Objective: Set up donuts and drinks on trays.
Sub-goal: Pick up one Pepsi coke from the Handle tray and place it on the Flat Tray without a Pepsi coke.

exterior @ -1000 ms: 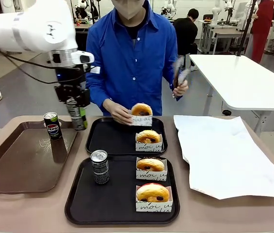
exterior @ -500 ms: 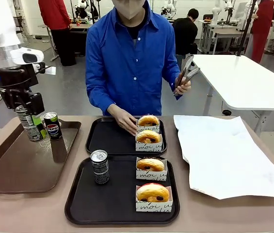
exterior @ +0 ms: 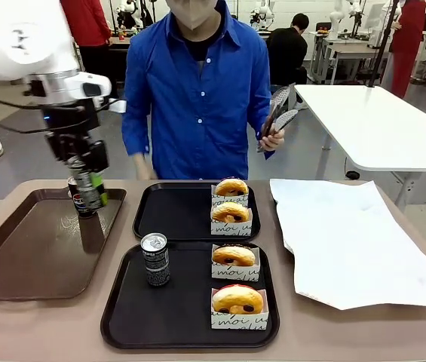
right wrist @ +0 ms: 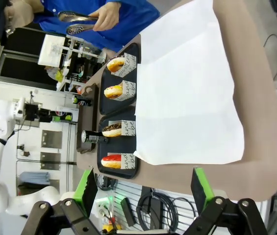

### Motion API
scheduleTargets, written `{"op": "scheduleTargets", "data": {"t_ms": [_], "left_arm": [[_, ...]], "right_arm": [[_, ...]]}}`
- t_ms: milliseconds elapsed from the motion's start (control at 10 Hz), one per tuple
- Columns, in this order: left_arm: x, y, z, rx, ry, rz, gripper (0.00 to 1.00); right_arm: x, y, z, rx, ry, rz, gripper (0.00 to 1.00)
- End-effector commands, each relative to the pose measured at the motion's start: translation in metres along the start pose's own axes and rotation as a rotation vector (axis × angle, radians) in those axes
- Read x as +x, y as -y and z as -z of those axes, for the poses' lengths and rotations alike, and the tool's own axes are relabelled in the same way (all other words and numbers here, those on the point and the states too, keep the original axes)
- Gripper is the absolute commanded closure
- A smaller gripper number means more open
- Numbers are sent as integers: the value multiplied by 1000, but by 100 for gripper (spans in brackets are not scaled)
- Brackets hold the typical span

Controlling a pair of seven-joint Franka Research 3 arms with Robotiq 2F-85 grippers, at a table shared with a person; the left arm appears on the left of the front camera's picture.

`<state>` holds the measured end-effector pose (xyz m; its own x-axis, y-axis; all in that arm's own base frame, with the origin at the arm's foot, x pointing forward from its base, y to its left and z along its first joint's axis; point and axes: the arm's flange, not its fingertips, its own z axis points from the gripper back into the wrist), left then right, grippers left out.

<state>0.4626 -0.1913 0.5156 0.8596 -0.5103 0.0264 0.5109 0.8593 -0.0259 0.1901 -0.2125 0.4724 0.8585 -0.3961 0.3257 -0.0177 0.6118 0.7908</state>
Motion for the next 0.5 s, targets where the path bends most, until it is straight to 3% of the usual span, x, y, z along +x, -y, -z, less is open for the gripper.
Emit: {"op": "scheduleTargets", "data": {"t_ms": [0,200,400], "left_arm": [[63,7,-1,46,-24,-6,41],[125,20,26,27,-50,-10,41],[162,39,49,17,-36,-23,41]], "right_arm": [[1,0,3,31,16,-14,0],[1,0,3,31,16,-14,0],[1,0,3,31,16,-14,0]]}}
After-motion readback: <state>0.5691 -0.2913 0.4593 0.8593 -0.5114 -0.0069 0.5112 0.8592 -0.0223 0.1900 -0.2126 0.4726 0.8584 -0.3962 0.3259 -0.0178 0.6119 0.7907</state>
